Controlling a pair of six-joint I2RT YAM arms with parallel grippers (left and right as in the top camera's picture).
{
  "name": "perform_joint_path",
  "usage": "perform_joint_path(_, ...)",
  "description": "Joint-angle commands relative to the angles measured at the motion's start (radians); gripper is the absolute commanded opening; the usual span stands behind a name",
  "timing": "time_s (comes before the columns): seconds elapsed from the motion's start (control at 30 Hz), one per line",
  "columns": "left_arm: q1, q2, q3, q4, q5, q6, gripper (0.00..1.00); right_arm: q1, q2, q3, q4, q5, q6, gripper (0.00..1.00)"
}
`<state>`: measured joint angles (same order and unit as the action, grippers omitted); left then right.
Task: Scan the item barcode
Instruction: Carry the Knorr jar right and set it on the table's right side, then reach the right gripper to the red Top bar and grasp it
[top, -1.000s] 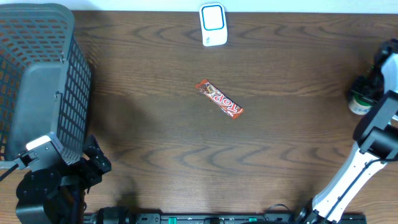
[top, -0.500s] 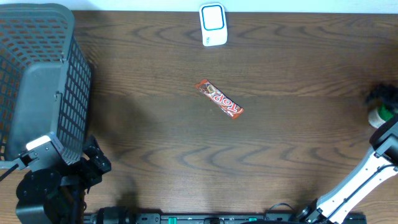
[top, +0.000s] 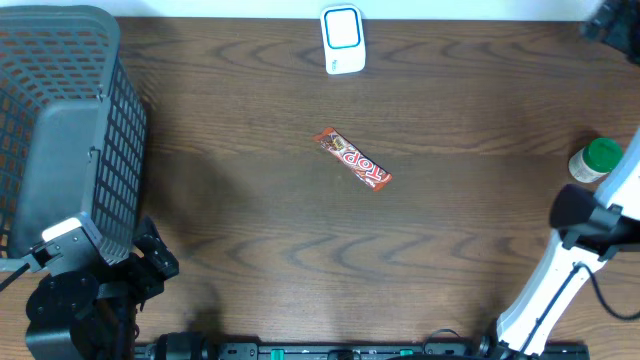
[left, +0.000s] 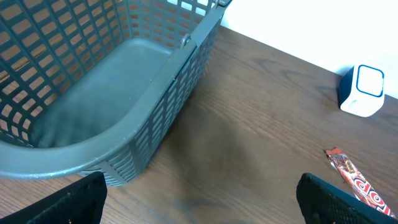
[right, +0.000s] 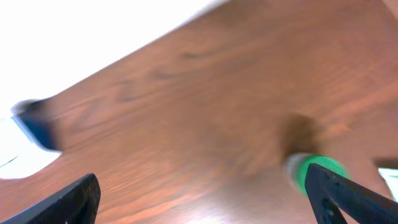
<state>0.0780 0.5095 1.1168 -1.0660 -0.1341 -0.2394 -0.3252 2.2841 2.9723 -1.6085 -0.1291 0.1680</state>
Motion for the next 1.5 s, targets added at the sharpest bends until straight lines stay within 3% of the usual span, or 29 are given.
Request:
perform_joint_path(0.0, 0.005, -0.002, 0.000, 0.004, -0.008, 0.001, 0.98, 0.126, -0.010, 0.005, -0.051, -0.135, -0.075, 0.99)
perform_joint_path(0.1, 0.005, -0.002, 0.000, 0.004, -0.008, 0.001, 0.98, 0.274, 0.011, -0.064, -0.090, -0.220, -0.225, 0.99)
perform_joint_path(0.27, 0.005, -0.002, 0.000, 0.004, -0.008, 0.001, 0.98, 0.494, 0.011, -0.296, -0.038, -0.200, -0.264, 0.99)
perform_joint_path(0.47, 0.005, -0.002, 0.000, 0.004, -0.008, 0.001, 0.98, 0.729, 0.011, -0.595, 0.086, 0.158, -0.262, 0.99)
perform_joint_path(0.57, 0.005, -0.002, 0.000, 0.004, -0.008, 0.001, 0.98, 0.846, 0.011, -0.768, 0.169, 0.245, -0.262, 0.98)
perform_joint_path(0.77, 0.005, -0.002, 0.000, 0.004, -0.008, 0.001, 0.98, 0.928, 0.011, -0.959, 0.284, 0.328, -0.262, 0.79)
perform_joint_path(1.0, 0.005, -0.002, 0.000, 0.004, -0.008, 0.001, 0.98, 0.964, 0.011, -1.122, 0.521, 0.476, -0.264, 0.79)
perform_joint_path(1.13, 0.005, -0.002, 0.000, 0.004, -0.008, 0.001, 0.98, 0.958, 0.011, -1.188, 0.624, 0.472, -0.283, 0.73)
perform_joint_path(1.2, 0.005, -0.002, 0.000, 0.004, -0.008, 0.001, 0.98, 0.957, 0.011, -1.220, 0.663, 0.472, -0.299, 0.66)
perform_joint_path(1.3, 0.005, -0.002, 0.000, 0.004, -0.008, 0.001, 0.98, 0.957, 0.011, -1.266, 0.711, 0.472, -0.308, 0.48)
perform_joint_path(1.33, 0.005, -0.002, 0.000, 0.003, -0.008, 0.001, 0.98, 0.957, 0.011, -1.275, 0.716, 0.472, -0.308, 0.32)
perform_joint_path(1.37, 0.005, -0.002, 0.000, 0.004, -0.008, 0.001, 0.98, 0.957, 0.011, -1.290, 0.725, 0.472, -0.301, 0.08)
perform_joint_path(1.4, 0.005, -0.002, 0.000, 0.004, -0.008, 0.001, 0.98, 0.957, 0.011, -1.301, 0.732, 0.472, -0.295, 0.01)
perform_joint_path(1.47, 0.005, -0.002, 0.000, 0.004, -0.008, 0.001, 0.98, 0.957, 0.011, -1.312, 0.738, 0.475, -0.296, 0.01)
